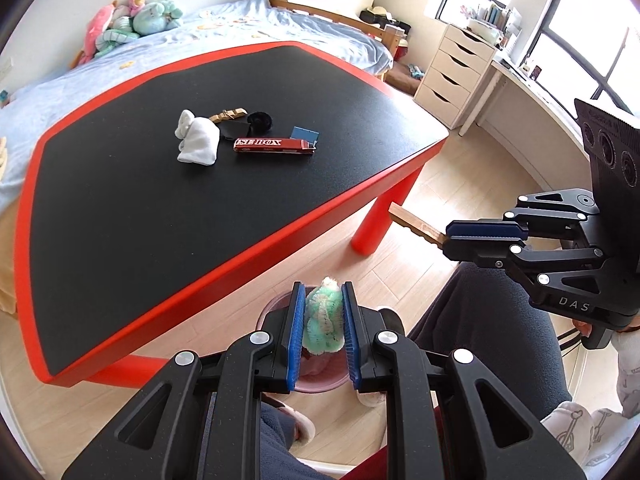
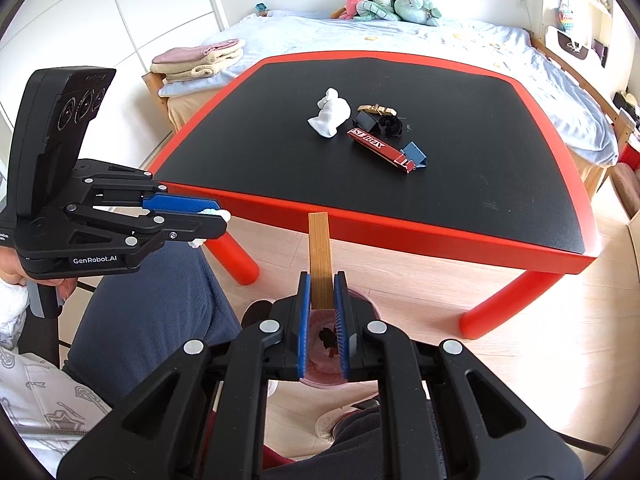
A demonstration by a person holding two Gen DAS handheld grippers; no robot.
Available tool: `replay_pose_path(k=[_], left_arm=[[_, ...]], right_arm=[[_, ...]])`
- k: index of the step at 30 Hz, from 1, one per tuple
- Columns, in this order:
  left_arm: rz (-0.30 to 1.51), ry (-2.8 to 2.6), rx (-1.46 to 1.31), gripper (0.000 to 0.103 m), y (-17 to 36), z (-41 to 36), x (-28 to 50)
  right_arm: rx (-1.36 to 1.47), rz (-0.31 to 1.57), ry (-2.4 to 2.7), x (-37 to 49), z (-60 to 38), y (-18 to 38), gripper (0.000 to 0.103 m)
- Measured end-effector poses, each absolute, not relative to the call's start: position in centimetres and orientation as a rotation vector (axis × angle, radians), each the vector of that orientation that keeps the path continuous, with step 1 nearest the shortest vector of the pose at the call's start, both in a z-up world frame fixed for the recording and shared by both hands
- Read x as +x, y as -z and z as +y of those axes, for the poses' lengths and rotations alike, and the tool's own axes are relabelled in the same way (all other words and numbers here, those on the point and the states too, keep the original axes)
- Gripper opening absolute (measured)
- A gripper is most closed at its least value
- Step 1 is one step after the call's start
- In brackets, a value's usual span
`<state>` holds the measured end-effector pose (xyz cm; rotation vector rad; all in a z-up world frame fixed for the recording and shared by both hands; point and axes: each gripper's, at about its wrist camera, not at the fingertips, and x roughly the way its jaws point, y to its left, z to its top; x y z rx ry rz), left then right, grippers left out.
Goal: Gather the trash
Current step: 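Carry ball and stick over the wastebasket and open both grippers to drop them, then grasp the white cloth with the left gripper while the right grasps the blue clip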
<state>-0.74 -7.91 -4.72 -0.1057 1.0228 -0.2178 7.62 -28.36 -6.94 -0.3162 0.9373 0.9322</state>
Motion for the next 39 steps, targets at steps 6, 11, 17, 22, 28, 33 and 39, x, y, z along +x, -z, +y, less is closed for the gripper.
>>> replay_pose_path(k=[6,11,17,22,28,33,39], left_arm=[[1.024,0.224,-0.1,0.018,4.7,-8.5,-1.3],[1.028,0.234,-0.098,0.019,4.8,-8.7,-1.1],[1.008,0.204,-0.108,0.085,4.9,-8.4,-0.9],[0.999,0.168,-0.111,0.095,4.8,-7.9,-1.1],[1.005,0.143,-0.113,0.095,4.8,-7.5,-1.3],[1.006,0.138,-0.12,0.095,4.8,-7.3,-1.5],[1.007,0.13,-0.127,0.095,4.7,-7.0,-1.5]], right_arm=[[-0.314,0.942,-0.936,7.0,-28.7,7.0,0.011],[-0.302,0.945,-0.946,7.0,-28.7,7.0,0.012],[-0.306,0.927,-0.894,7.3,-29.0,7.1,0.079],[-0.287,0.944,-0.86,7.9,-29.3,7.4,0.092],[-0.272,0.952,-0.843,7.9,-29.4,7.8,0.095],[-0.269,0.945,-0.845,7.9,-29.3,7.6,0.096],[-0.261,0.94,-0.842,8.1,-29.3,7.4,0.096]])
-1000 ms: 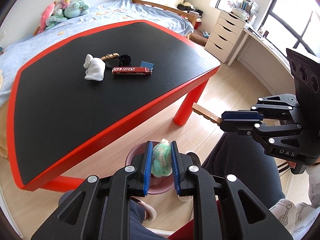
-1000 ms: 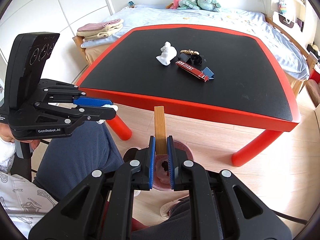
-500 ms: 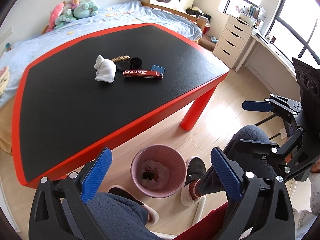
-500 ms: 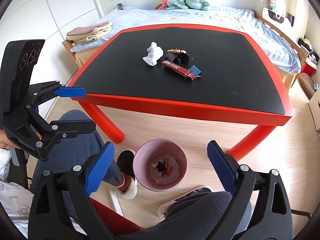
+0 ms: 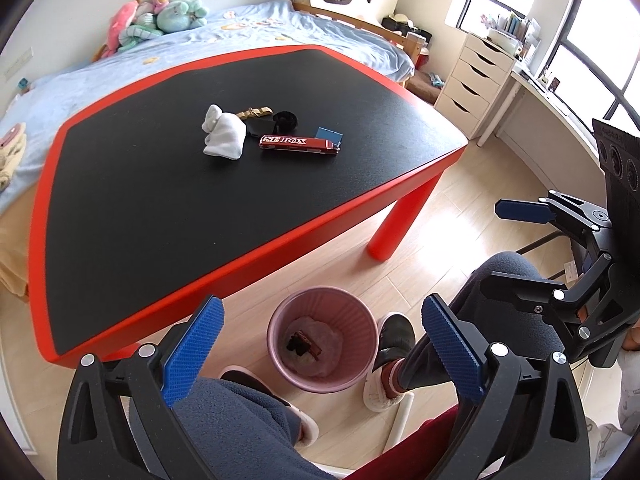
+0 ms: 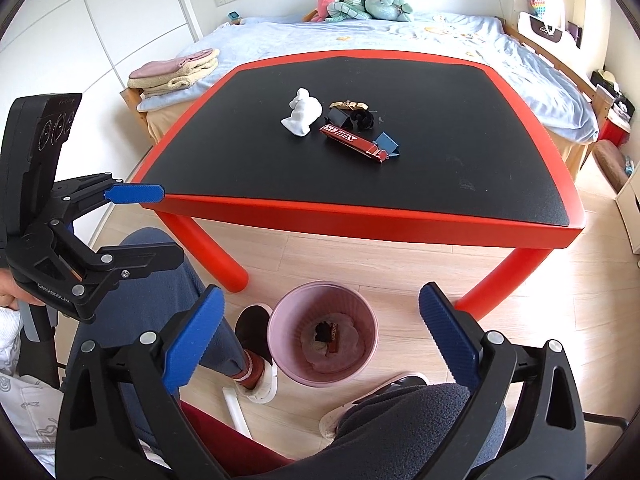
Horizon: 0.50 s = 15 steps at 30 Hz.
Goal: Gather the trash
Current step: 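Grasp the white cloth with the left gripper while the right grasps the blue clip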
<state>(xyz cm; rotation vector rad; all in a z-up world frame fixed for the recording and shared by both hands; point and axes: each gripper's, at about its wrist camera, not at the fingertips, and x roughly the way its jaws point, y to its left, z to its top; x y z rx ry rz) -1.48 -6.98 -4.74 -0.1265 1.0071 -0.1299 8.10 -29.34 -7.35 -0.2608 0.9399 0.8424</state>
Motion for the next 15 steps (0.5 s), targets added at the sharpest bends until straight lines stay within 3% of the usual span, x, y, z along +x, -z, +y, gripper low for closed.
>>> replay_pose_path(k=[15], left_arm=[[0.995,0.086,-0.14,0.095,4.1,-5.0,-0.3]], right_arm=[[-0.254,0.915,-0.833,10.4,-28.5,6.0,0.097]])
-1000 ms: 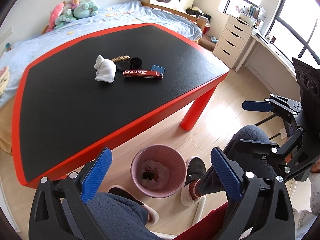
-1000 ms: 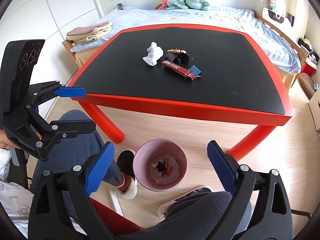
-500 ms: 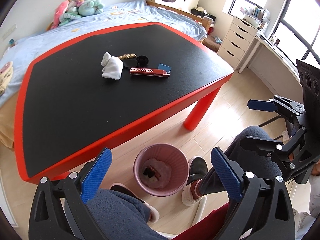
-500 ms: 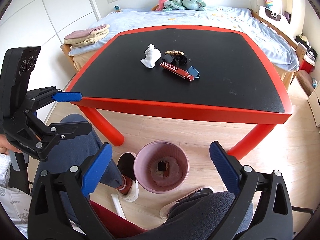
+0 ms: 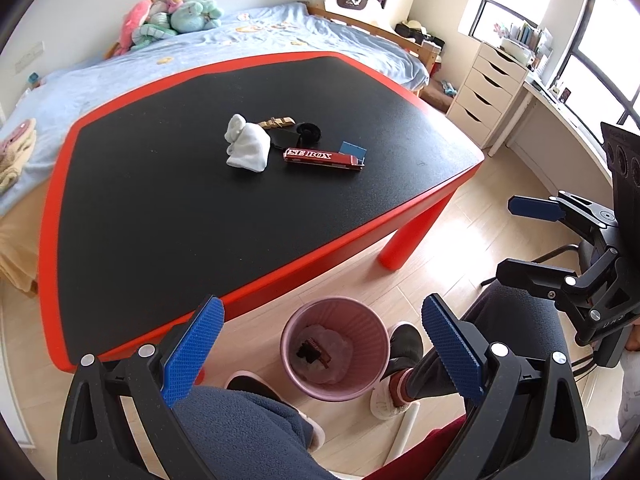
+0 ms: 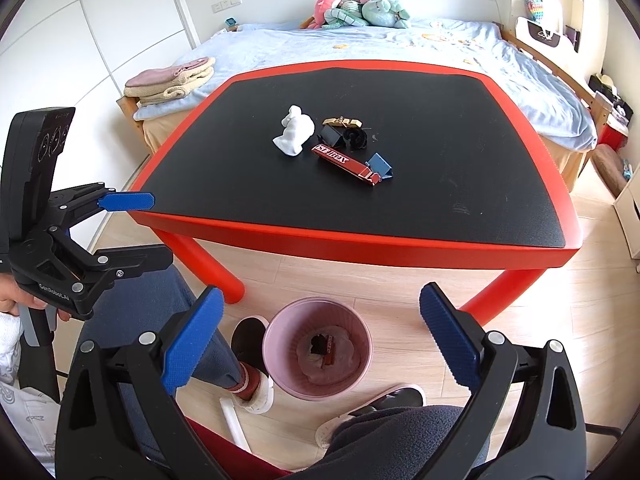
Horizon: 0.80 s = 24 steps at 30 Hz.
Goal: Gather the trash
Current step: 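Grasp the white cloth with the left gripper while the right grasps the blue clip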
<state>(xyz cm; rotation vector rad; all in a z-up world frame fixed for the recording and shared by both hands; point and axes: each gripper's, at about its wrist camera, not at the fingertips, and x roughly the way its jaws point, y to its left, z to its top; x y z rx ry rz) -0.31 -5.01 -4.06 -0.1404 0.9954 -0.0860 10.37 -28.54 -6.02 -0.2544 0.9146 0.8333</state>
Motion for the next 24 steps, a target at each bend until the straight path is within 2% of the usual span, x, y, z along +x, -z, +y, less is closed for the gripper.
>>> replay_pose_path(k=[14,24], left_arm=[[0.991,0.043,-0.159,0.095,4.4,-2.0,3.7],[1.013,0.026,-0.172,0.095,6.3,-0.4,7.5]], right_arm=[[-0.268,0.914,-0.812,15.2,-26.8,6.5,0.097],[-0.283,0.944,-0.795,18.9,-25.4,8.8,0.097]])
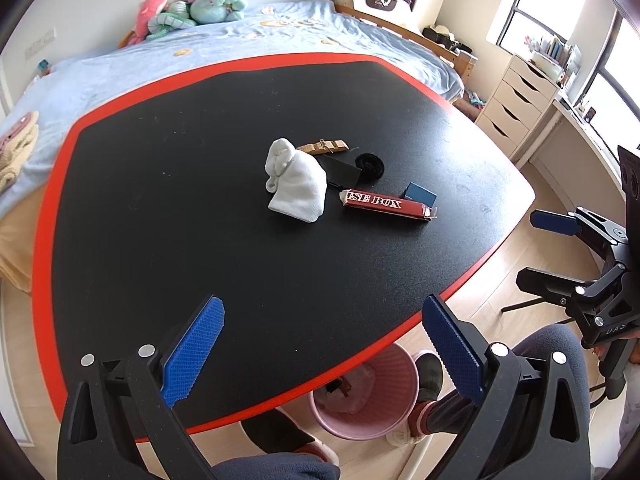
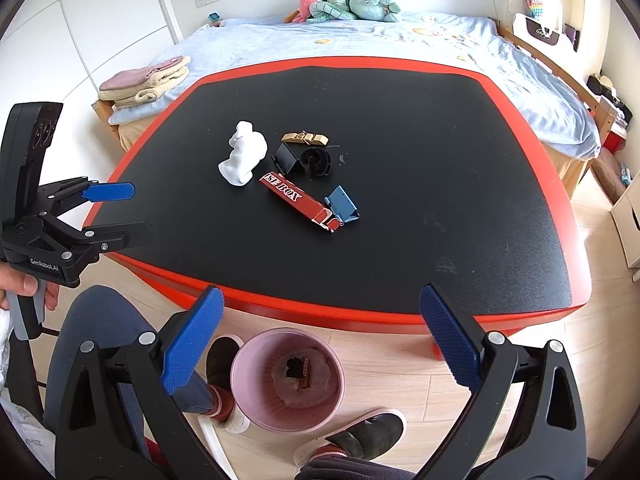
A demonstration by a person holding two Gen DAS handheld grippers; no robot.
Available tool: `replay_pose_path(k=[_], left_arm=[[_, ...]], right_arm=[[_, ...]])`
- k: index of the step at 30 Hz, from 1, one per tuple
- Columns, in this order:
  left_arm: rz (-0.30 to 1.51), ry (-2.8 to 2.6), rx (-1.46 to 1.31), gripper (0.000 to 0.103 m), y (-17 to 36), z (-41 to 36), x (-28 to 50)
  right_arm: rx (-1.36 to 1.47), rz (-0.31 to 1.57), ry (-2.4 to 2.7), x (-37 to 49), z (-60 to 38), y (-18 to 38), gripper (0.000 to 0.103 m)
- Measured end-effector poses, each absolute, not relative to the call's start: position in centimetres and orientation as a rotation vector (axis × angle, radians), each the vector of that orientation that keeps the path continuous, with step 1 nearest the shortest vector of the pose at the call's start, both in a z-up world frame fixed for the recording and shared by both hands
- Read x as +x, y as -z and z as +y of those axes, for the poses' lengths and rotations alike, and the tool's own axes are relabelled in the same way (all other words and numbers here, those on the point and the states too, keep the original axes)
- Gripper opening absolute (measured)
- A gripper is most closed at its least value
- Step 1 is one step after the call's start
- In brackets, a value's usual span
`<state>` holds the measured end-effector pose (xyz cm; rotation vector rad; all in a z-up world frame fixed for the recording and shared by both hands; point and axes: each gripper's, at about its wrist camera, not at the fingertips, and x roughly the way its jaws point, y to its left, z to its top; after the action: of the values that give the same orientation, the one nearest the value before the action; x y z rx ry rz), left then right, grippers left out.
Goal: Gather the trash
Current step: 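Grasp the white cloth with the left gripper while the right grasps the blue clip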
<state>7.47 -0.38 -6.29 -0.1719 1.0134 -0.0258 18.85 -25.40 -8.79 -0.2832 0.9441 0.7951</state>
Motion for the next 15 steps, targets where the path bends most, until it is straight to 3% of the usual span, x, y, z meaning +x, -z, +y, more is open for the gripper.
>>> replay_pose_path(k=[15], left_arm=[[1.015,0.012,-0.167,0.095,8.9,1.0,12.4]], right_arm=[[-0.321,0.981,-0.749,23.7,-24.0,12.5,0.097]])
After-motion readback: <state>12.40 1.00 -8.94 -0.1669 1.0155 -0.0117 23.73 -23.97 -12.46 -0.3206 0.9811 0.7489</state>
